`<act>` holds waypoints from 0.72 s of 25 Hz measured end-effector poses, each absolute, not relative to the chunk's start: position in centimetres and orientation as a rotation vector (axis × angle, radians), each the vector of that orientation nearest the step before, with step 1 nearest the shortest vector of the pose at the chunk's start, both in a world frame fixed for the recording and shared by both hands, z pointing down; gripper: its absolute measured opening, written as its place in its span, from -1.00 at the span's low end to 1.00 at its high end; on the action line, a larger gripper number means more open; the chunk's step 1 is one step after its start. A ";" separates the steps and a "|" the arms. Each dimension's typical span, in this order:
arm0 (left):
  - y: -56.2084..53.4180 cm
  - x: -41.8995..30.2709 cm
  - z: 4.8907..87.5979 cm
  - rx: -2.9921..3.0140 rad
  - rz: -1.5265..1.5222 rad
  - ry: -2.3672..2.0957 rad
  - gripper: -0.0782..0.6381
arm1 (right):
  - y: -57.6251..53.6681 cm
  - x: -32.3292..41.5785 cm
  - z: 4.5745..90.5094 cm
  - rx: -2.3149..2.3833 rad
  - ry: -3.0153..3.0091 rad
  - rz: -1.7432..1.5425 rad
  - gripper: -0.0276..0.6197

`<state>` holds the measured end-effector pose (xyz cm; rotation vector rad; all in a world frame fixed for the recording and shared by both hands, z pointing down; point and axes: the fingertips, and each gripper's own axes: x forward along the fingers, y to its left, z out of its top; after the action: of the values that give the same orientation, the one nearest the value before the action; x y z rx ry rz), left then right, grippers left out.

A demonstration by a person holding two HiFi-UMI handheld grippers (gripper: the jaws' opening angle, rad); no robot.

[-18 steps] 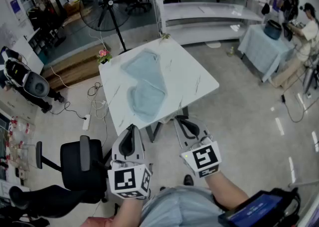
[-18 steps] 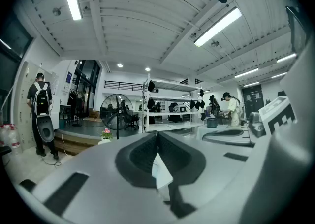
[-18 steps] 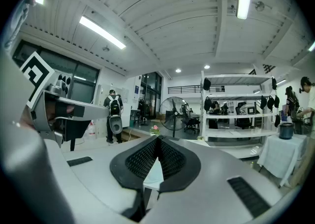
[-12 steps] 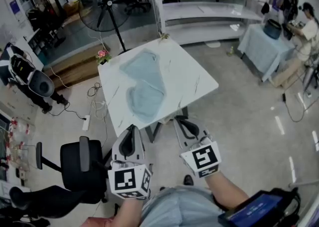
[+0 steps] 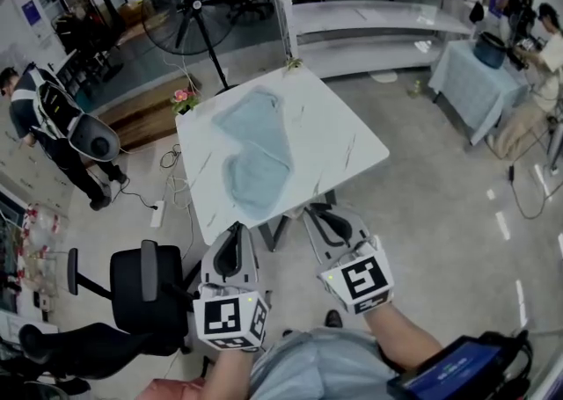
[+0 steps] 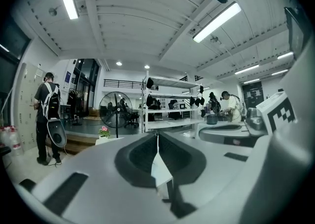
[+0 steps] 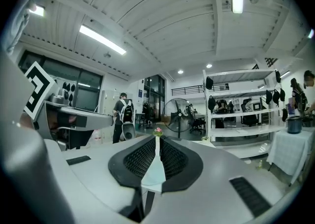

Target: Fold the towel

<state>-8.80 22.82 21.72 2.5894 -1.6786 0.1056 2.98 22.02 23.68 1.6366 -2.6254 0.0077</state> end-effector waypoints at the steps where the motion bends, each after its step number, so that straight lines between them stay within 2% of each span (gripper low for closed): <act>1: 22.5 -8.1 22.0 2.587 0.119 -1.666 -0.75 | 21.7 3.4 23.7 1.620 -2.637 0.013 -0.79; 5: 21.1 -6.4 23.3 2.564 0.186 -1.658 -0.72 | 20.5 5.1 24.0 1.585 -2.669 0.040 -0.79; 12: 17.0 -6.9 27.6 2.598 0.259 -1.550 -0.33 | 17.5 5.2 26.5 1.578 -2.640 0.100 -0.82; 18: 13.5 -8.3 34.9 2.638 0.460 -1.389 -0.29 | 14.5 4.6 31.1 1.605 -2.509 0.224 -0.83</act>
<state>-8.33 13.48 34.94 2.6382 -1.3895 0.4596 4.61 14.47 31.11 1.6049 -2.5088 0.2237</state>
